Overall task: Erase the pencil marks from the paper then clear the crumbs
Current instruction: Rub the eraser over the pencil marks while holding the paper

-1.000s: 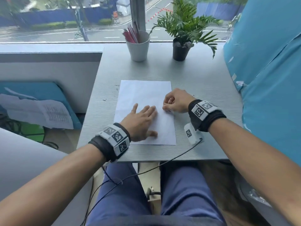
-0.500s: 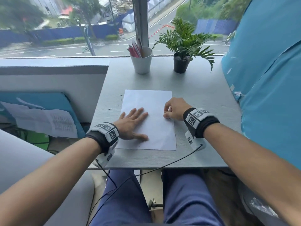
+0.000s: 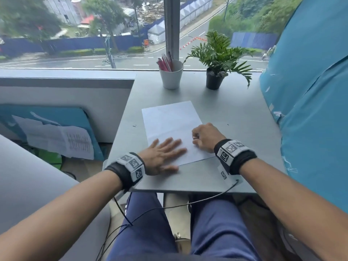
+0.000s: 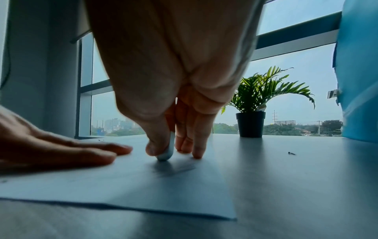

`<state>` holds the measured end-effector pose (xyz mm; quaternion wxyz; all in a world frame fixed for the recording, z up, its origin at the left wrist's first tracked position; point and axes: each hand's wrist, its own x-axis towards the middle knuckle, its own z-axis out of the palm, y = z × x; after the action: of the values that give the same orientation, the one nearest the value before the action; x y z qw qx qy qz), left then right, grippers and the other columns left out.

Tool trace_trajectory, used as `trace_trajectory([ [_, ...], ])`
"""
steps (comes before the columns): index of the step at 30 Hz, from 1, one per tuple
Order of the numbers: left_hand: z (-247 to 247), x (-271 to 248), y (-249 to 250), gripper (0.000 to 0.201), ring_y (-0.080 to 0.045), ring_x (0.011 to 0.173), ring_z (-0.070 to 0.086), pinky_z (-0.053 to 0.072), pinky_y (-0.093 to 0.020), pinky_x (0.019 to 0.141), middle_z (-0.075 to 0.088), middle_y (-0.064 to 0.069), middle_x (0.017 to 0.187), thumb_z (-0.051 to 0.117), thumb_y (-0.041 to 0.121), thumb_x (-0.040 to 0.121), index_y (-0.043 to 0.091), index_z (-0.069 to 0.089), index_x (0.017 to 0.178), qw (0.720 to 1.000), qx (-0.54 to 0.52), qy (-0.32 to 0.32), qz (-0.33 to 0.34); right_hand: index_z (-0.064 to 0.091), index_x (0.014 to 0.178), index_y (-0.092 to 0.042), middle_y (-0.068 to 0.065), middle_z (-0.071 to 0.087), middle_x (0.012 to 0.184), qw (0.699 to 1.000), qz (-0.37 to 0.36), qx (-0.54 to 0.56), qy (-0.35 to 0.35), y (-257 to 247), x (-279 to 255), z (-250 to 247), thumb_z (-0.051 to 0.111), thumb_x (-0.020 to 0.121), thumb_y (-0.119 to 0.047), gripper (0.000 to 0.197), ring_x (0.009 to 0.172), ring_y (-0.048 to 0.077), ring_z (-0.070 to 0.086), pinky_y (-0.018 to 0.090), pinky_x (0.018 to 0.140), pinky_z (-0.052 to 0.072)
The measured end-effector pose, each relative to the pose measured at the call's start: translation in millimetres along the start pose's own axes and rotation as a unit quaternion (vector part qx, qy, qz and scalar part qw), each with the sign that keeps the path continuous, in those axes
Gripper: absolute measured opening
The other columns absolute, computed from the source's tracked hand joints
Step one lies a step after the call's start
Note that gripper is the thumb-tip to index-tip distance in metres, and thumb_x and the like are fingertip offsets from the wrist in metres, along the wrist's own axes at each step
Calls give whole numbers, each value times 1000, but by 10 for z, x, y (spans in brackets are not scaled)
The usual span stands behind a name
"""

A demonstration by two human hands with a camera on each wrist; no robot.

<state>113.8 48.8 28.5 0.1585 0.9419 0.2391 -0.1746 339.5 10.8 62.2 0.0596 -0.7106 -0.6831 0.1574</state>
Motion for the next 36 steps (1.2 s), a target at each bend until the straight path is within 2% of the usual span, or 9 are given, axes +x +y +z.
trace_trajectory([
  [3,-58,-56,-154,102,-17,150,-20,-7,-55,121,-26,7,162,5,90,73,34,-15,156,989,-7,-10,-147,69,83,-13,10,68,91,1000,7,18,-4,7,-5,-12,67,86,-18,5,87,25,60,29,79,48],
  [5,-173,-43,-144,97,-23,154,-8,-8,-59,118,-15,0,166,26,82,85,27,-6,159,980,15,-2,-196,67,84,-11,7,66,86,1000,1,16,-2,19,-13,-24,65,87,-15,5,85,23,57,29,78,47],
  [8,-351,8,-78,78,-24,151,19,-2,-63,117,27,-4,161,63,58,88,27,34,153,984,3,75,-163,61,85,-9,5,58,79,1000,-15,-2,-5,27,-34,-67,62,88,-10,4,79,25,51,31,75,46],
  [11,-403,90,-44,78,-23,145,31,15,-44,121,36,2,158,84,38,77,31,47,146,984,-115,102,-95,61,80,-12,9,61,90,999,4,-42,-1,57,-50,-139,63,85,-7,8,79,26,55,29,72,44],
  [15,-409,229,81,88,-23,138,35,30,-41,116,37,-1,151,90,50,62,31,52,140,985,-110,100,-83,74,88,-11,5,62,98,996,42,8,73,94,-108,-187,71,84,-13,5,88,24,61,30,79,47],
  [19,-422,347,216,96,-23,127,40,38,-43,106,40,2,140,91,63,45,31,51,127,982,-87,113,-123,72,76,-9,5,68,80,995,64,70,25,74,-235,-10,68,84,-11,10,80,18,63,19,70,42],
  [24,-453,430,277,119,-23,149,12,17,-57,119,12,3,164,90,62,51,46,29,151,991,-70,46,-100,76,85,-11,4,68,84,986,86,111,86,137,-248,50,75,78,-18,10,76,14,59,21,70,45],
  [28,-468,501,268,122,-22,152,-15,-4,-68,116,-13,6,166,87,62,58,48,14,155,994,-59,-17,-85,75,82,-10,5,69,85,989,52,114,77,79,-234,28,73,79,-22,13,82,18,60,27,76,50],
  [36,-509,580,240,126,-23,149,-25,-3,-76,110,-28,7,162,83,68,58,53,1,153,994,-28,-68,-83,77,79,-13,-2,66,78,991,46,119,32,-16,-252,27,76,79,-25,12,73,10,58,20,67,42],
])
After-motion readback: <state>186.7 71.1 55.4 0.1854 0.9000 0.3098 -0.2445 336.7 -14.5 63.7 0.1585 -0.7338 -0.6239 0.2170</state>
